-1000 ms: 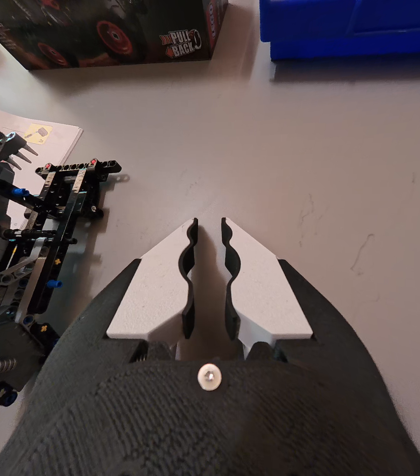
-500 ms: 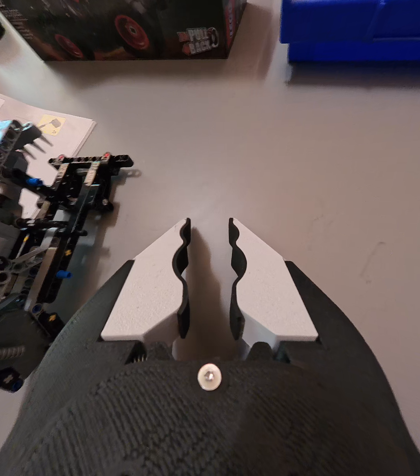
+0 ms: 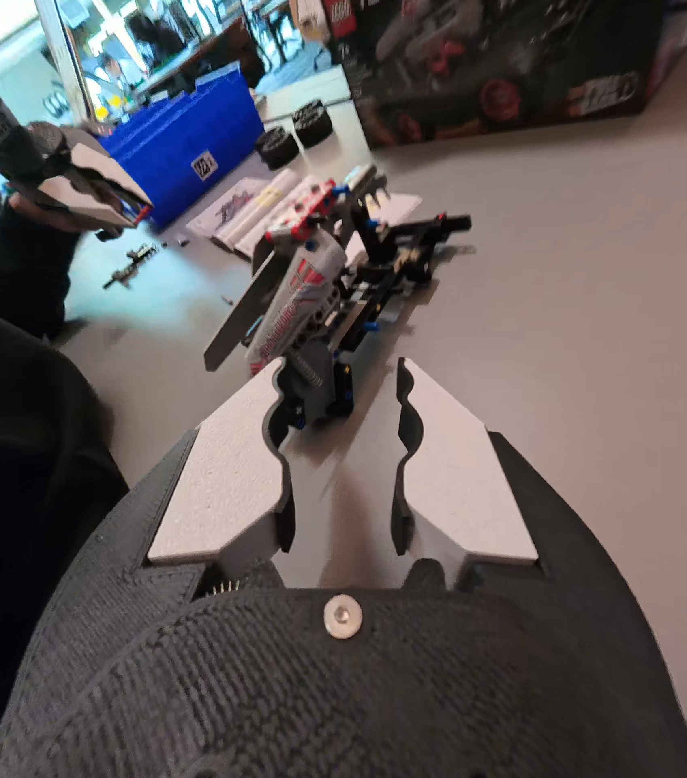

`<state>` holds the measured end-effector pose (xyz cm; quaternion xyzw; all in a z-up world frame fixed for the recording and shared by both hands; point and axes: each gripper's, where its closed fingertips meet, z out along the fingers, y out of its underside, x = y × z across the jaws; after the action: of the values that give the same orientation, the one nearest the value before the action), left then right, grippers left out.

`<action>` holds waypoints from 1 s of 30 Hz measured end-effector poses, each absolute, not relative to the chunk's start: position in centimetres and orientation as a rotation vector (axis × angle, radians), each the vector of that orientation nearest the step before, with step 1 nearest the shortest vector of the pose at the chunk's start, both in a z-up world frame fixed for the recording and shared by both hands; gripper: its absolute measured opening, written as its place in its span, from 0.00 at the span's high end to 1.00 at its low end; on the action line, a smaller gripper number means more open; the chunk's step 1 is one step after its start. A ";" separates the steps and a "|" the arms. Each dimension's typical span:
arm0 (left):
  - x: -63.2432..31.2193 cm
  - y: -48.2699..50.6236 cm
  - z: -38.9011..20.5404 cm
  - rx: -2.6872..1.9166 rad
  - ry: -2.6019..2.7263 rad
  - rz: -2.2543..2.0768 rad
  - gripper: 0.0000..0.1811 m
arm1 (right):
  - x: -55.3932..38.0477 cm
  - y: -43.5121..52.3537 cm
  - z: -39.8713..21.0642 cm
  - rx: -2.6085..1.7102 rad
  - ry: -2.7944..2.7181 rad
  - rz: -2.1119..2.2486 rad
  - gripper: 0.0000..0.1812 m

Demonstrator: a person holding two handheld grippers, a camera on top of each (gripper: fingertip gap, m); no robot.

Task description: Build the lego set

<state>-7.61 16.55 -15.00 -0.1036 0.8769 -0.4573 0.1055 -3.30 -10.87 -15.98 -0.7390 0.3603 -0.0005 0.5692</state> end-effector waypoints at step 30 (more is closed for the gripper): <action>-4.8 -2.1 -15.7 -0.874 2.448 -1.399 0.60 | -3.8 -7.9 -15.8 -1.778 0.608 0.293 0.80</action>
<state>-4.76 -2.07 -15.69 -0.2949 0.8255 -0.4718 0.0947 -3.79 -7.89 -15.76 -0.7610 0.2600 0.1255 0.5810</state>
